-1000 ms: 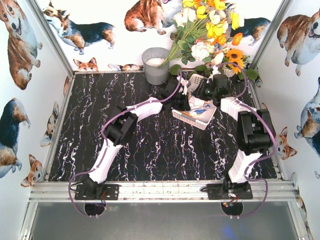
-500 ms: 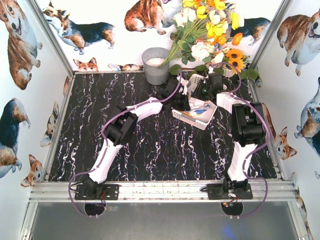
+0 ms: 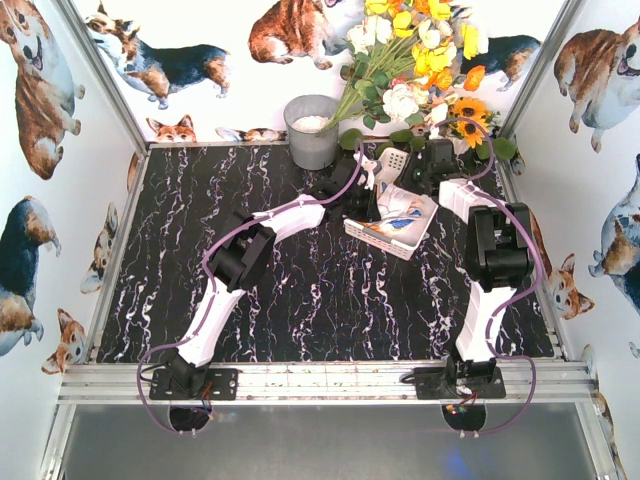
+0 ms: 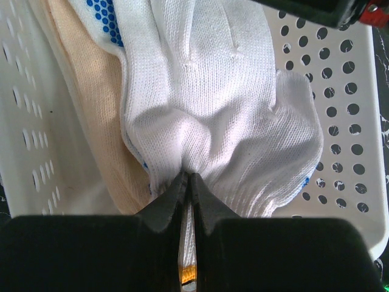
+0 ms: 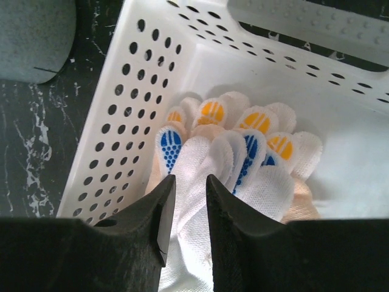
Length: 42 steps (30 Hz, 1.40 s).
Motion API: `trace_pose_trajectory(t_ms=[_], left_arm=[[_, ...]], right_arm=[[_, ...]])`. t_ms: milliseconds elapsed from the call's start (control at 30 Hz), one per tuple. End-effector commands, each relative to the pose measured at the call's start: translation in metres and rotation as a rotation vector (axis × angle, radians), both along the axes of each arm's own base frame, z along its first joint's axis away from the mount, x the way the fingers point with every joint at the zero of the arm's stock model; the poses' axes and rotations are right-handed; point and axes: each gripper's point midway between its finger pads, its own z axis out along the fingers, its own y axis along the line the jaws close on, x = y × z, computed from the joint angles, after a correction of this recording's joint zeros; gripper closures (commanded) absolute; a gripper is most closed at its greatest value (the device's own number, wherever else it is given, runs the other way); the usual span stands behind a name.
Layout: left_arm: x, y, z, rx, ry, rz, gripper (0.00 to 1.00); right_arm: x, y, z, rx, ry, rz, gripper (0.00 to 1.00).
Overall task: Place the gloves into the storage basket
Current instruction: Adjust the glove in the bin.
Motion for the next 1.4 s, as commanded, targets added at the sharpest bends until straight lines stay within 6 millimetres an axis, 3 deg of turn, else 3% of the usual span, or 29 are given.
trace_pose_trajectory(t_ms=[0, 267, 500, 767, 1033, 1167, 1367], left_arm=[[-0.012, 0.011, -0.033, 0.071, 0.071, -0.001, 1.00], [-0.013, 0.012, -0.034, 0.065, 0.075, -0.002, 1.00], [-0.013, 0.012, -0.034, 0.068, 0.075, -0.002, 1.00], [-0.015, 0.013, -0.035, 0.071, 0.077, -0.008, 1.00], [-0.015, 0.012, -0.035, 0.066, 0.077, -0.008, 1.00], [-0.015, 0.012, -0.037, 0.065, 0.081, -0.007, 1.00], [-0.016, 0.012, -0.037, 0.065, 0.083, -0.011, 1.00]], right_arm=[[0.018, 0.012, 0.035, 0.043, -0.096, 0.056, 0.69], [0.023, 0.030, 0.029, 0.023, -0.080, 0.139, 0.68], [0.024, 0.017, -0.002, -0.026, 0.009, 0.078, 0.68], [0.013, -0.013, -0.019, -0.003, 0.069, -0.056, 0.63], [0.020, 0.004, -0.015, 0.028, 0.056, 0.004, 0.56], [0.024, 0.013, -0.015, 0.031, 0.049, 0.032, 0.62], [0.028, 0.020, -0.015, 0.055, 0.028, 0.048, 0.82]])
